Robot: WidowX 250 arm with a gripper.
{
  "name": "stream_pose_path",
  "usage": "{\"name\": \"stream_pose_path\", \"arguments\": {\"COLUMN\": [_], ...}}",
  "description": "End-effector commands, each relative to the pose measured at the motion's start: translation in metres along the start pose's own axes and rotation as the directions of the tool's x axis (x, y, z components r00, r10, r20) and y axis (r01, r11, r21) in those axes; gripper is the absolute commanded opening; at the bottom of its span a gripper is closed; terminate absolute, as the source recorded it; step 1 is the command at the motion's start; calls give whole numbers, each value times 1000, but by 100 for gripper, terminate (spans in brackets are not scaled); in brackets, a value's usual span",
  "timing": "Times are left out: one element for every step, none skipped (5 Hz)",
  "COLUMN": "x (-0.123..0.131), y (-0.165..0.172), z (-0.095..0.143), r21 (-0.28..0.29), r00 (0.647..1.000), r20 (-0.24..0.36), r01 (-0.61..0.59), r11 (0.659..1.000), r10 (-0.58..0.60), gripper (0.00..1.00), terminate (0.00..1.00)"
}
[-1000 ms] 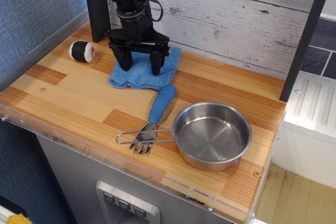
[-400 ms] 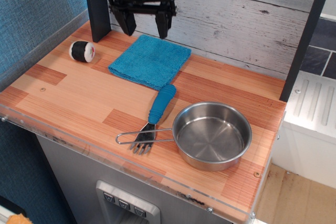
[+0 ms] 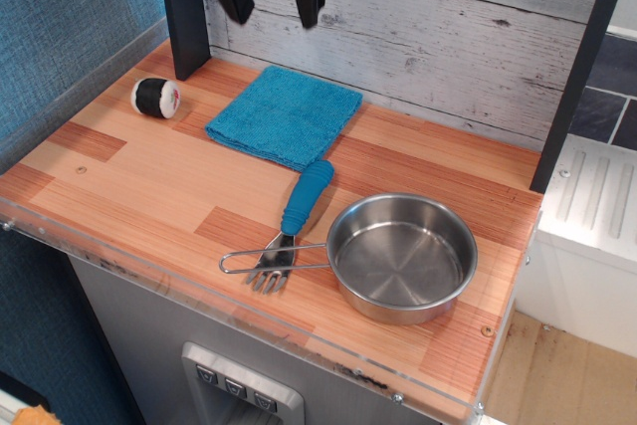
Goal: Move the blue cloth from downward to upward direction
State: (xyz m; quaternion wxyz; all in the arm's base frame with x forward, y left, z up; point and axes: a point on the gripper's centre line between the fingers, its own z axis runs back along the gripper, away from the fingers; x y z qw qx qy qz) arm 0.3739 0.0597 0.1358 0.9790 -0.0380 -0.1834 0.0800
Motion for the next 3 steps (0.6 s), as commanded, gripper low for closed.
{"name": "stream_pose_path", "arguments": {"x": [5,5,5], "y": [3,3,3], "z": [22,22,22], "r21": [2,2,2], "r00": [998,998,998], "r20": [55,55,55], "r01": [-3,-3,-3], "r11": [1000,1000,1000], "r10": [3,3,3], "gripper": [100,100,100], "terminate": [0,0,100]}}
